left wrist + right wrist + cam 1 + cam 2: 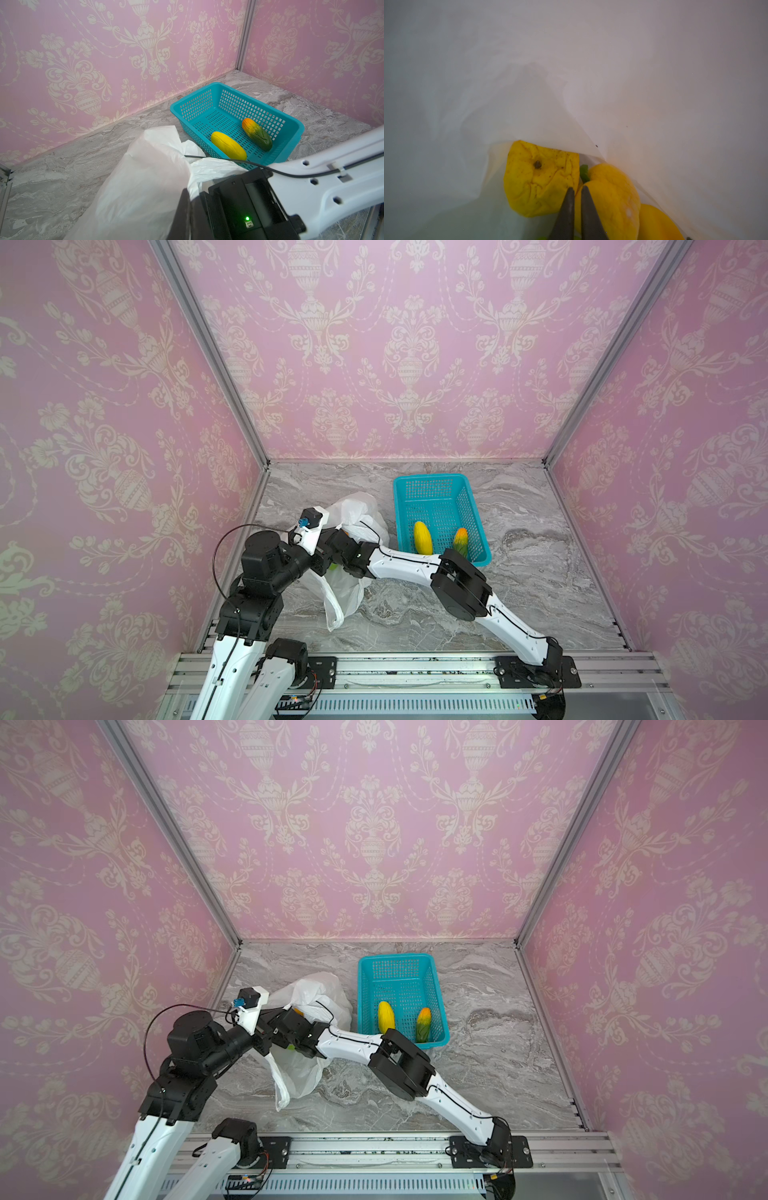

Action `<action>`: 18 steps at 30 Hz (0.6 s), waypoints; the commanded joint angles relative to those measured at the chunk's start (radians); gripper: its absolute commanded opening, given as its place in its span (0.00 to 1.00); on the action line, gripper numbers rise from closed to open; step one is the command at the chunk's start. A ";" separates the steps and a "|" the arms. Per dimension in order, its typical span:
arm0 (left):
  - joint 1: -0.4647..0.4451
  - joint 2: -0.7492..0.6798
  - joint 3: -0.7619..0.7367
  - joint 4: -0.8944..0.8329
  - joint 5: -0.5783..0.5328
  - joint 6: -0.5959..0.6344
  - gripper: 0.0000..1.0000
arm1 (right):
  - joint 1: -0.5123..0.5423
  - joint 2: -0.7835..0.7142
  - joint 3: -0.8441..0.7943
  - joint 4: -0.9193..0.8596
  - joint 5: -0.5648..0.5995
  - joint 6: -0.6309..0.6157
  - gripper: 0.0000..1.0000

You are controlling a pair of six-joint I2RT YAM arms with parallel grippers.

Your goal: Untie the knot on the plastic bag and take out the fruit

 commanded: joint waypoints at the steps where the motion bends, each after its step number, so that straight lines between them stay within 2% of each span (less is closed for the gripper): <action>1: 0.008 -0.011 0.004 0.025 0.028 -0.026 0.00 | 0.003 0.016 -0.001 0.026 -0.017 -0.060 0.12; 3: 0.009 -0.011 0.004 0.025 0.029 -0.026 0.00 | 0.005 0.027 0.020 0.007 -0.065 -0.072 0.14; 7: 0.009 -0.011 0.002 0.024 0.030 -0.026 0.00 | 0.007 0.084 0.145 -0.081 -0.081 -0.098 0.11; 12: 0.011 -0.011 0.004 0.025 0.030 -0.027 0.00 | 0.007 0.159 0.280 -0.134 -0.064 -0.141 0.11; 18: 0.013 -0.009 0.002 0.027 0.033 -0.030 0.00 | 0.006 0.175 0.293 -0.072 -0.015 -0.191 0.14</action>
